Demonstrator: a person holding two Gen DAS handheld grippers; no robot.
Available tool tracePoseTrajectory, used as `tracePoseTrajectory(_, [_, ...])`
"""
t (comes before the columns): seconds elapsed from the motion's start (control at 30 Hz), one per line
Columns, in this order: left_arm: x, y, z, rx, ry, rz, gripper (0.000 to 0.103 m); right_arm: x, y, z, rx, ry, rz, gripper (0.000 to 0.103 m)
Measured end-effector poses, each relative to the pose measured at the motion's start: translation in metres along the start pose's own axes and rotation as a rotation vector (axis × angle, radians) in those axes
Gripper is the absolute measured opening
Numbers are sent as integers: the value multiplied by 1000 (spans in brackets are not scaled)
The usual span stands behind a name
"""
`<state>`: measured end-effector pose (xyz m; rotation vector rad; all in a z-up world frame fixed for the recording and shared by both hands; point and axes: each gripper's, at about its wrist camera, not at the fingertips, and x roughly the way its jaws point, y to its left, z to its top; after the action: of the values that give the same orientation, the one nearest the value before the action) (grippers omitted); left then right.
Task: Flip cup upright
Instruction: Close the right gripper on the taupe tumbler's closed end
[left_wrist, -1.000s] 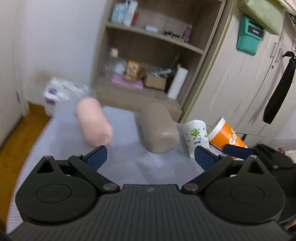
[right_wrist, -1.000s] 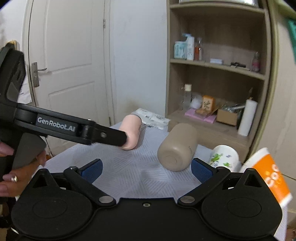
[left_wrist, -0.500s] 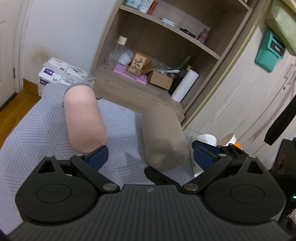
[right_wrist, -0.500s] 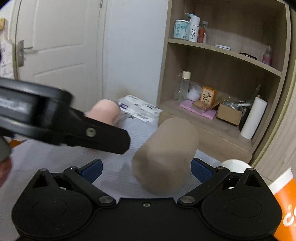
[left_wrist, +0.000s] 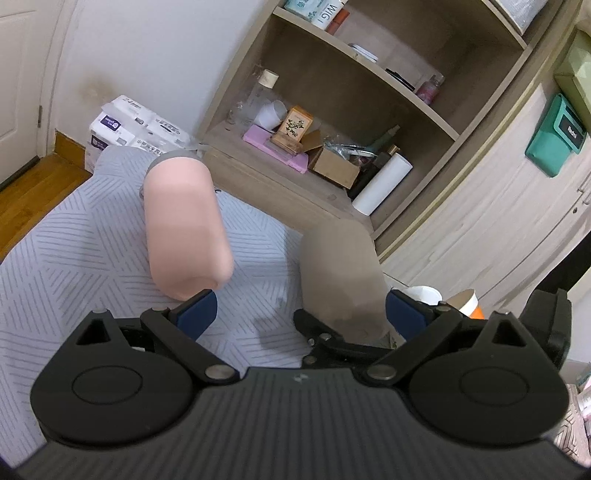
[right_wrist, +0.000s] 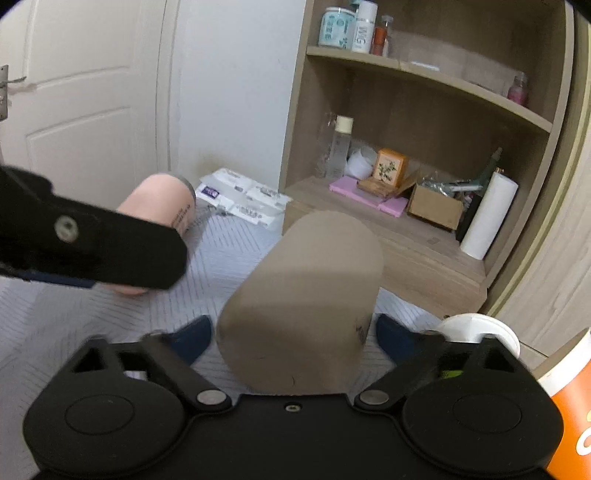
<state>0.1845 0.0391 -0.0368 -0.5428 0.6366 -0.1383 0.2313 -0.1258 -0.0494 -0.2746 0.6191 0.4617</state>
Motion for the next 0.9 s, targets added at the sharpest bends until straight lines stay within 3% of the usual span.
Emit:
tracePoseTrajectory(0.33, [1,1,-6,-41,43,-48,99,-17,5,-6,-13,26,20,89])
tracePoseTrajectory(0.57, [-1,0,-17,-81,110,-89,99,-43,6,-19,41,73,102,89])
tracePoseTrajectory(0.73, [0,7,-28,-139,213,-153,99,-66,8,-34,111,103,170,89])
tracePoseTrajectory(0.9, [-8,7,-36,-138,236,-162,98,-84,7,-48,173,138,255,89])
